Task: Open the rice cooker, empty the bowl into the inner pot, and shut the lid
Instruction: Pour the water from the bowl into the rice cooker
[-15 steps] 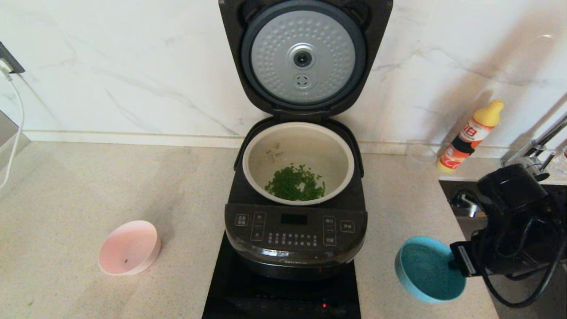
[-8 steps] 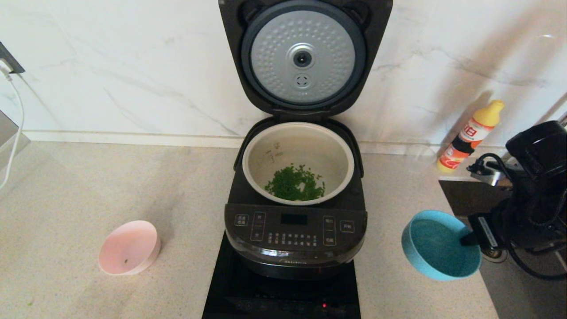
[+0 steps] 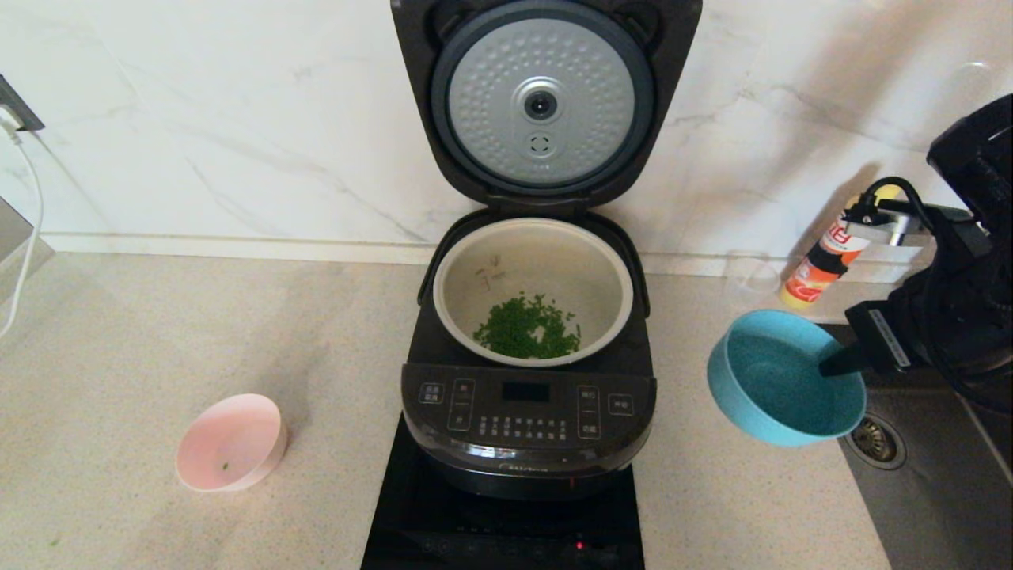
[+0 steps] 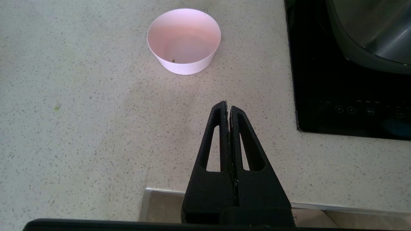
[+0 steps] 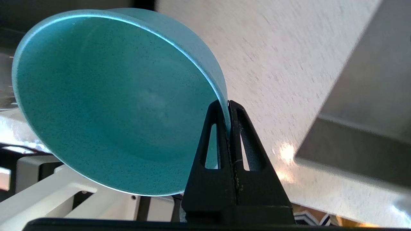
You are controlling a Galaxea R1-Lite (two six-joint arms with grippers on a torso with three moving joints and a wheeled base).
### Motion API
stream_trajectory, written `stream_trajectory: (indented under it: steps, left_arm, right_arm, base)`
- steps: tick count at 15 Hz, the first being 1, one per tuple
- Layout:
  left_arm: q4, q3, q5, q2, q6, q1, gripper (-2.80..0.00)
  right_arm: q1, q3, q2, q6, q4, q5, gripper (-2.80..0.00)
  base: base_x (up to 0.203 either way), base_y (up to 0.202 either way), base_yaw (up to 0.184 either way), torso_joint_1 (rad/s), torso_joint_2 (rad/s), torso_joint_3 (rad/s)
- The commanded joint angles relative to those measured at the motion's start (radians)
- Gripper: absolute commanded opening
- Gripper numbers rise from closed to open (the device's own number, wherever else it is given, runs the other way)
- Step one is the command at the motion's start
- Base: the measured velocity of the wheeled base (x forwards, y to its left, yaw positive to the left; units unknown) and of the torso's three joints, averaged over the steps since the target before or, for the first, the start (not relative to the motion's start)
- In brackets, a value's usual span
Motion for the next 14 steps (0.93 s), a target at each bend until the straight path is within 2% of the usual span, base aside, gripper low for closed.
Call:
stream_trajectory:
  steps: [1, 4, 7, 9, 11, 12, 14]
  left_arm:
    - [0.001, 0.0, 0.0, 0.0, -0.001, 0.0, -2.8]
    - [0.002, 0.0, 0.0, 0.0, 0.001, 0.0, -2.8]
    - [0.0, 0.0, 0.0, 0.0, 0.0, 0.0, -2.8]
    - [0.002, 0.0, 0.0, 0.0, -0.001, 0.0, -2.8]
    - [0.002, 0.0, 0.0, 0.0, -0.001, 0.0, -2.8]
    - [0.002, 0.0, 0.0, 0.0, 0.001, 0.0, -2.8]
    - [0.001, 0.0, 0.0, 0.0, 0.0, 0.0, -2.8]
  right_arm:
    - [0.047, -0.101, 0.042, 0.008, 0.029, -0.012, -2.8]
    - [0.105, -0.24, 0.111, 0.06, 0.068, -0.058, -2.8]
    - [0.154, -0.359, 0.18, 0.069, 0.113, -0.071, -2.8]
    - [0.204, -0.376, 0.205, 0.069, 0.095, -0.099, -2.8]
    - [0.259, -0.376, 0.238, 0.066, 0.055, -0.207, -2.8]
    - [0.276, -0.377, 0.25, 0.063, 0.027, -0.231, -2.8]
    - [0.297, -0.377, 0.262, 0.063, -0.008, -0.237, -2.8]
  base:
    - [0.0, 0.0, 0.0, 0.0, 0.0, 0.0]
    - [0.0, 0.0, 0.0, 0.0, 0.0, 0.0]
    - [0.0, 0.0, 0.0, 0.0, 0.0, 0.0]
    - [0.0, 0.0, 0.0, 0.0, 0.0, 0.0]
    - [0.0, 0.0, 0.0, 0.0, 0.0, 0.0]
    - [0.0, 0.0, 0.0, 0.0, 0.0, 0.0]
    - [0.0, 0.0, 0.0, 0.0, 0.0, 0.0]
